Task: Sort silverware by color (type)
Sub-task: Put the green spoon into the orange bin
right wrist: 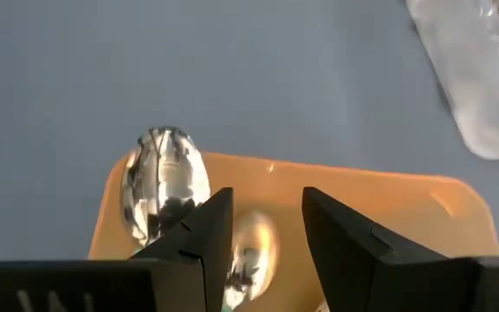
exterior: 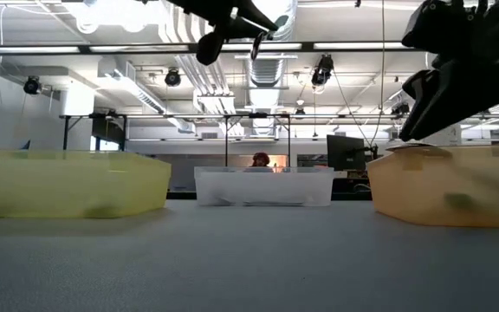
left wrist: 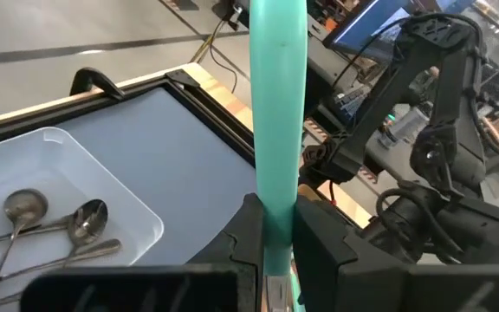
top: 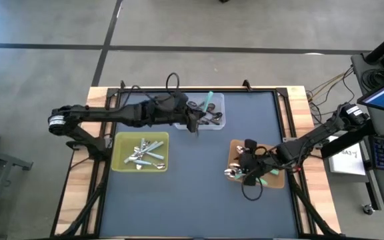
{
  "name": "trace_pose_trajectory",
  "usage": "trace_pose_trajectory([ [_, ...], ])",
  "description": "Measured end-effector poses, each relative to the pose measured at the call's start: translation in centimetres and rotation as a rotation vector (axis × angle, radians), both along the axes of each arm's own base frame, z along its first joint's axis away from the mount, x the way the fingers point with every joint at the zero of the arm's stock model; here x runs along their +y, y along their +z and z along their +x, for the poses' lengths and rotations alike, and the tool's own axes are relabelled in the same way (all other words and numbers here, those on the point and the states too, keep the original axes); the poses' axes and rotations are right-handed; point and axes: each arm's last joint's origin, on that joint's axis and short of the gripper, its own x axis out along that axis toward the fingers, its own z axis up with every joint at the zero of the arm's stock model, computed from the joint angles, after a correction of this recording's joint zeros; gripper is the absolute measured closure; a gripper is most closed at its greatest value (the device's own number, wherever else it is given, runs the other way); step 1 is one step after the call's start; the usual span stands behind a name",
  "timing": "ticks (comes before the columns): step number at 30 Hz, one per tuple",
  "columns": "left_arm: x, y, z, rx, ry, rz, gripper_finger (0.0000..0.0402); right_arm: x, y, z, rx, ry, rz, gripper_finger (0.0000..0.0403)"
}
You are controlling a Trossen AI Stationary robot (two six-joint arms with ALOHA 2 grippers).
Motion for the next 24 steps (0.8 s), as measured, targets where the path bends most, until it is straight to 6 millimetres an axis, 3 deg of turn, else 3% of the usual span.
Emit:
trace_pose_trajectory([
  [3,-1.6,0.0,0.2,-0.001,0.045,0.016,0.038,-0.2,0.2,0.3,-0.04,-0.023,-0.013,0.0271],
  [9,-4.3,-0.1,0.4,-0.012,0.097,0.01,0.0378,0.1,0.4,0.8,-0.117,-0.157,0.129,0.0271],
  [17,-6.8,-2.9,2.1,0.045,0.1,-0.047,0.0379,0.2,-0.2,1.0,-0.109,-0.39,0.387,0.0271],
  [24,-7.0,-6.3,4.1,0.066,0.179,-0.132,0.0379,-0.1,3.4,0.9,-0.386,-0.425,0.527,0.0271],
])
